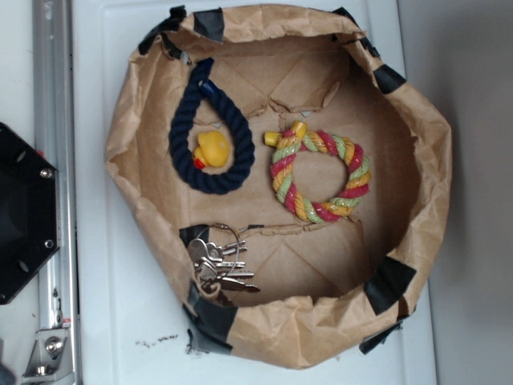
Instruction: Grab the silver keys.
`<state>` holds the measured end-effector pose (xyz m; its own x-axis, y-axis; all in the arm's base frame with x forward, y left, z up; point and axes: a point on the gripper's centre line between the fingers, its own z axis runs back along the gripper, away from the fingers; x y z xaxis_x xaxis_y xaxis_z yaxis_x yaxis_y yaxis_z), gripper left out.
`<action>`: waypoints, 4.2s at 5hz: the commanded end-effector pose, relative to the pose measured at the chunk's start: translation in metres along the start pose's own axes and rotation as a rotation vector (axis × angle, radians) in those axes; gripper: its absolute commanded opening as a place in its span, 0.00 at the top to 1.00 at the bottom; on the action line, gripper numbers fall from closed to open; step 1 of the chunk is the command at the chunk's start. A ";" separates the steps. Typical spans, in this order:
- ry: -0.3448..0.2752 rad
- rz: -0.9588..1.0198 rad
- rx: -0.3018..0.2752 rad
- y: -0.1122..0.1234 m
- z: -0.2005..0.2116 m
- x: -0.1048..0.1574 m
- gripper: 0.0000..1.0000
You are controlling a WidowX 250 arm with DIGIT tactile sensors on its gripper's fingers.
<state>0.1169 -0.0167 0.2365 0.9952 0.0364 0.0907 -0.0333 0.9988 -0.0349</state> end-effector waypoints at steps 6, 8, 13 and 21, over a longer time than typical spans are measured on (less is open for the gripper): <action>-0.044 0.739 0.088 0.027 -0.045 0.099 0.00; 0.011 0.857 0.007 0.025 -0.090 0.140 0.00; -0.026 0.977 0.026 0.031 -0.124 0.141 0.00; 0.261 1.012 -0.094 0.002 -0.174 0.116 0.00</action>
<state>0.2450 -0.0243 0.0628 0.5005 0.8248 -0.2629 -0.8568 0.5154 -0.0141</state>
